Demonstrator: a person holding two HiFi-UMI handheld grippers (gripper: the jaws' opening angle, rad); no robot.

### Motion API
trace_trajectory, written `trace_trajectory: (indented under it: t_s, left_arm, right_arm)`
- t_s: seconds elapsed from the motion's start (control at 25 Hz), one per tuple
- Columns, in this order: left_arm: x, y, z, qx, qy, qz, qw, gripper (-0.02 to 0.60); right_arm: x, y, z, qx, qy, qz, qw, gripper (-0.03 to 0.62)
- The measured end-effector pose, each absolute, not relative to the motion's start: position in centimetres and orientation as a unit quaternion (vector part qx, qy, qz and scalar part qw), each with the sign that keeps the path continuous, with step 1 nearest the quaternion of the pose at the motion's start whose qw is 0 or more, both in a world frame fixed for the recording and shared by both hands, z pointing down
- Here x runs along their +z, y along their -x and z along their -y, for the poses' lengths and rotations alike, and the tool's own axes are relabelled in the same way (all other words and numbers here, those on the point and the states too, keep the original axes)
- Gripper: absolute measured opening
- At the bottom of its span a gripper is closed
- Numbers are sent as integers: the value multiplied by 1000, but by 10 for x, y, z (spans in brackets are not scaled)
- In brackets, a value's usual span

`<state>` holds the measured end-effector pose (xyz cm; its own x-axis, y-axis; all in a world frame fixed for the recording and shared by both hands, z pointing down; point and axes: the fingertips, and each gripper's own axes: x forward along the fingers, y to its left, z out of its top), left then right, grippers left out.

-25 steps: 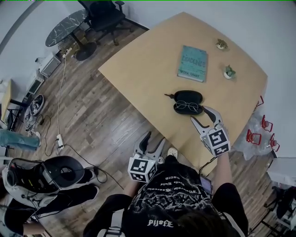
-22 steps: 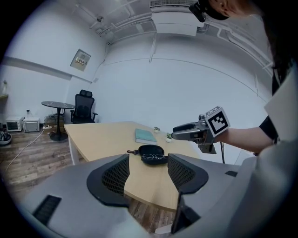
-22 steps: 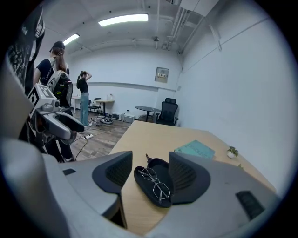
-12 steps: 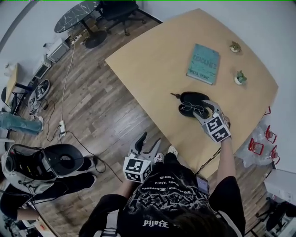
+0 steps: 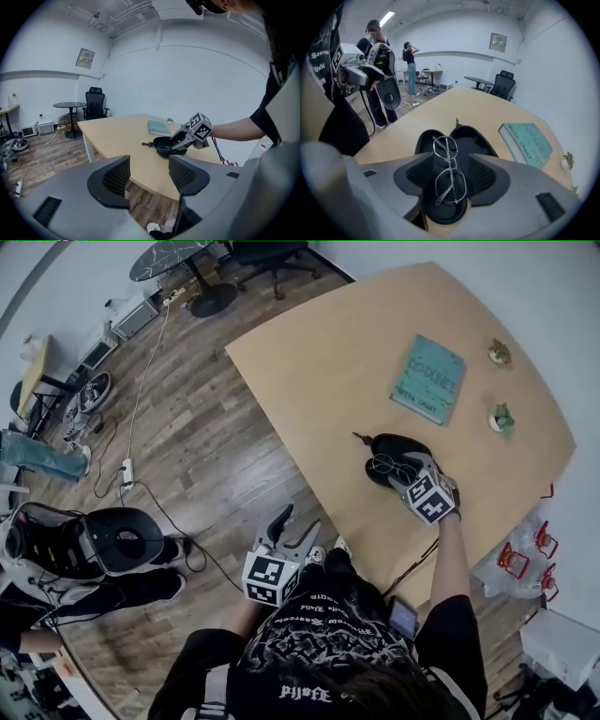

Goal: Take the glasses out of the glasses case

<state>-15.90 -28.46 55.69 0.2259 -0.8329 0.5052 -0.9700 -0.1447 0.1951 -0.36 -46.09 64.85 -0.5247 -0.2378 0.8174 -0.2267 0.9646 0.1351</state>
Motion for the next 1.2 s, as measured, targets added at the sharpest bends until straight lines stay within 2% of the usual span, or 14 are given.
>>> trace_trajectory:
  t_s: [0.08,0.36,0.84,1.2]
  left_arm:
    - [562,161,282,143,-736,610,255,264]
    - [577,163,278,184,-727,610,257,264]
    - [580,145,282,214,-740,590,241,264]
    - [581,142,280,215,-742,588,241,264]
  right_arm:
    - [655,4,466,-14,-136,866,480,213]
    - [680,3,463,-13,-103,852,513,213]
    - [685,3,467,85,-109,876,462,195]
    - [679,7,468,91,-125,882,445,181]
